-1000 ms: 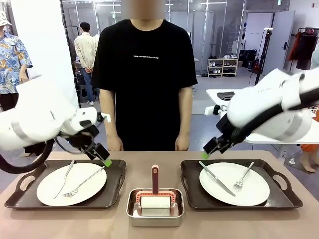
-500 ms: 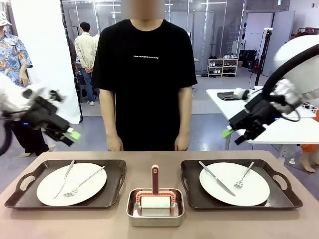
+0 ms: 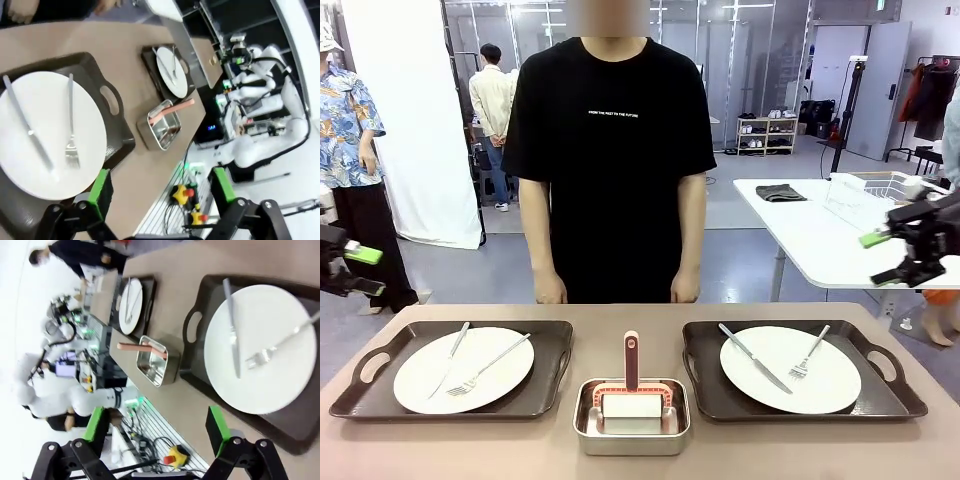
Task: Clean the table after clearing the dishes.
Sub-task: When the left (or right) Handle tray is removed, use the left hand (or right hand) to clean the left (or right) side of the table with the Lint Roller.
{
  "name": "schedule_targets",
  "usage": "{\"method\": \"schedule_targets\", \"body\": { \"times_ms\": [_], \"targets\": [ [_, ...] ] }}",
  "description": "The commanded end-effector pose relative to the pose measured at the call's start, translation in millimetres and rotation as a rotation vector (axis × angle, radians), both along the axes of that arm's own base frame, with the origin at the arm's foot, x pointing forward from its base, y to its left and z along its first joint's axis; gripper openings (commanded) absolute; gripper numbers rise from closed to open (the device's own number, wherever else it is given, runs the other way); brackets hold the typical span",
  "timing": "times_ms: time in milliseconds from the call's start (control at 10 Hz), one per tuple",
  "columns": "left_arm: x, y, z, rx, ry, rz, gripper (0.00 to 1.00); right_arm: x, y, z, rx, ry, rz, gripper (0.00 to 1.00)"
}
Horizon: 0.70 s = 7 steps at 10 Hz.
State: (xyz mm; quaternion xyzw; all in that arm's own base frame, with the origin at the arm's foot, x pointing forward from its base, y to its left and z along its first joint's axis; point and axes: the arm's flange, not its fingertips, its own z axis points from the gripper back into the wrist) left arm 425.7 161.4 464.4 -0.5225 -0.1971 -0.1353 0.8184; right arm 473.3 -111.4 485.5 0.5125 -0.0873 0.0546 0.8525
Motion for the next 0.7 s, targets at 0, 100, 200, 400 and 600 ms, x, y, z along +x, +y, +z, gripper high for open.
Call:
{"method": "schedule_targets", "body": {
  "times_ms": [0, 100, 200, 400, 600],
  "targets": [
    [-9, 42, -5, -0.121, 0.004, 0.097, 1.0, 1, -59, 0, 0.089, 0.015, -0.109, 1.0],
    [-19, 63, -13, -0.151, 0.016, 0.146, 1.0, -13, -92, -5, 0.109, 0.031, -0.151, 1.0],
    [-31, 78, -17, -0.15, 0.015, 0.161, 1.0, -30, -123, -9, 0.124, 0.036, -0.194, 1.0],
    [-47, 99, -23, -0.078, 0.04, 0.198, 1.0, -69, -174, -18, 0.133, 0.032, -0.281, 1.0],
    [-54, 102, -22, -0.089, 0.027, 0.23, 1.0, -84, -185, -26, 0.124, 0.018, -0.279, 1.0]
  ]
}}
